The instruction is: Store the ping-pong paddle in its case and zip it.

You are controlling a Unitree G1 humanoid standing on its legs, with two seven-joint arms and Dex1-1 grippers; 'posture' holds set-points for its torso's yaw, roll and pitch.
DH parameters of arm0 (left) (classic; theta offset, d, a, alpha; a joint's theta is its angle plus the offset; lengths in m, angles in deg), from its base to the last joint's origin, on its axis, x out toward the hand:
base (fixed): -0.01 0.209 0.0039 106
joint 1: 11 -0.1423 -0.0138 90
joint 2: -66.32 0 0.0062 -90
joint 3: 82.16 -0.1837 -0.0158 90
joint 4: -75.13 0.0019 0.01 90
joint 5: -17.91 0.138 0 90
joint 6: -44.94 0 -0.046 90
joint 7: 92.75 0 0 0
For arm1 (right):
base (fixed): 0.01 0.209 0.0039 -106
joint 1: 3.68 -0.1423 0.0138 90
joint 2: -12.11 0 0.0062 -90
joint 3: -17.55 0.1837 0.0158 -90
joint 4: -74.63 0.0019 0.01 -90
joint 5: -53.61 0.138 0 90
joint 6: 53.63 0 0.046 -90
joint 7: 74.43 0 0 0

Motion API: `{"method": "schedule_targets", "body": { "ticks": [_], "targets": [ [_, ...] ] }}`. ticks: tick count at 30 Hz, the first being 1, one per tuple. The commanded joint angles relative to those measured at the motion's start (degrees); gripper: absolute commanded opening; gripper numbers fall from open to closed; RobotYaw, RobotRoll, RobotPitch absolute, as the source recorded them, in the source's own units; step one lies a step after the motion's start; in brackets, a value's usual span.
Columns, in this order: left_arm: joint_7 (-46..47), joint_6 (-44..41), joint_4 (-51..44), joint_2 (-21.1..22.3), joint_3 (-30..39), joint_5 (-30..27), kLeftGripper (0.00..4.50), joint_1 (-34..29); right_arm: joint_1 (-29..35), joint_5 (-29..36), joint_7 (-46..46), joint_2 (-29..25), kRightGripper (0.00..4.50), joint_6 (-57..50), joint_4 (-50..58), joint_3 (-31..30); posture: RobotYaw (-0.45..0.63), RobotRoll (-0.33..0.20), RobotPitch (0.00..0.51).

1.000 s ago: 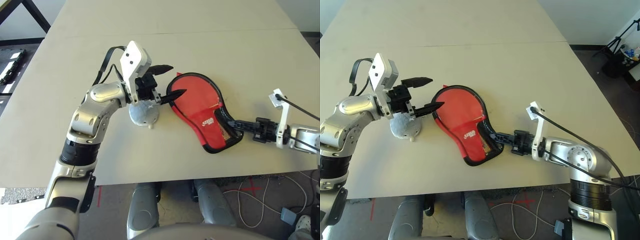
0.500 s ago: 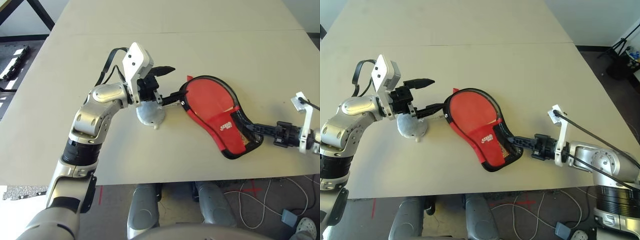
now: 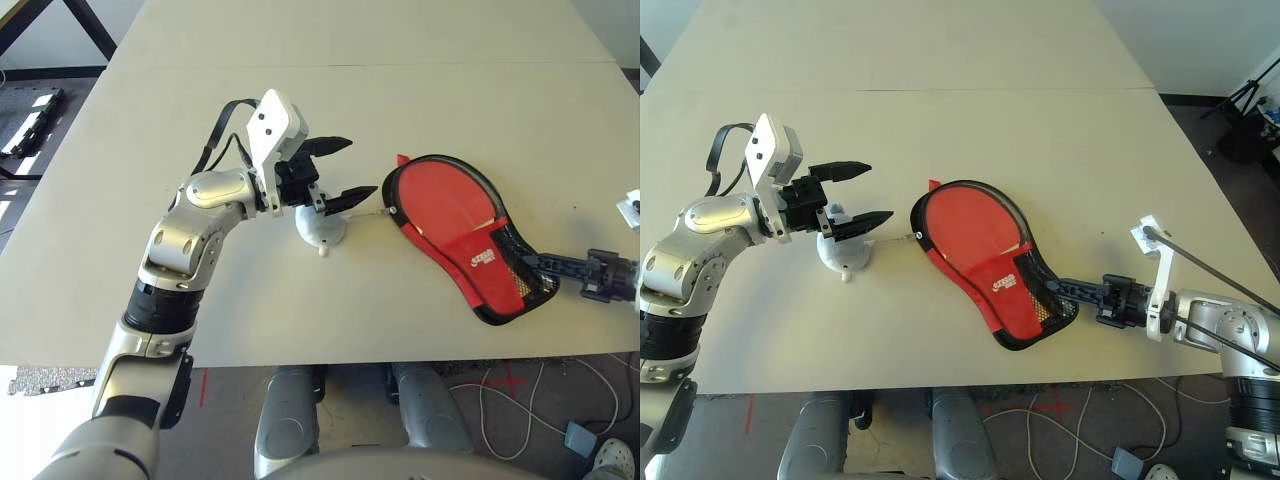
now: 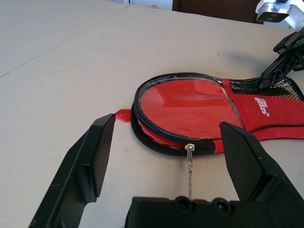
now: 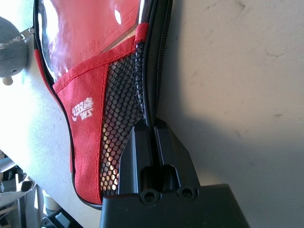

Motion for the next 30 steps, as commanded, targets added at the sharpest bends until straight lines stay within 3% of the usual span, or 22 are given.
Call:
{"method": "schedule_targets", "body": {
  "ticks": [1, 25, 30],
  "targets": [
    [-0.7, -0.5, -1.2, 0.1, -0.9, -0.4, 4.50, -0.7, 1.7, -2.9, -0.6, -1.5, 0.02, 0.5, -2.5, -0.4, -0.13, 0.000, 0.276],
    [-0.6, -0.7, -1.3, -0.2, -1.0, -0.3, 4.50, -0.9, 1.7, -5.1, 3.0, -4.1, 0.02, 3.2, -7.5, -1.3, -0.12, 0.000, 0.283],
    [-0.5, -0.7, -1.3, -0.2, -1.0, -0.2, 4.50, -0.9, 1.9, -3.1, 6.8, -4.9, 1.43, 2.8, -6.0, -0.3, -0.12, 0.000, 0.286]
  ]
}}
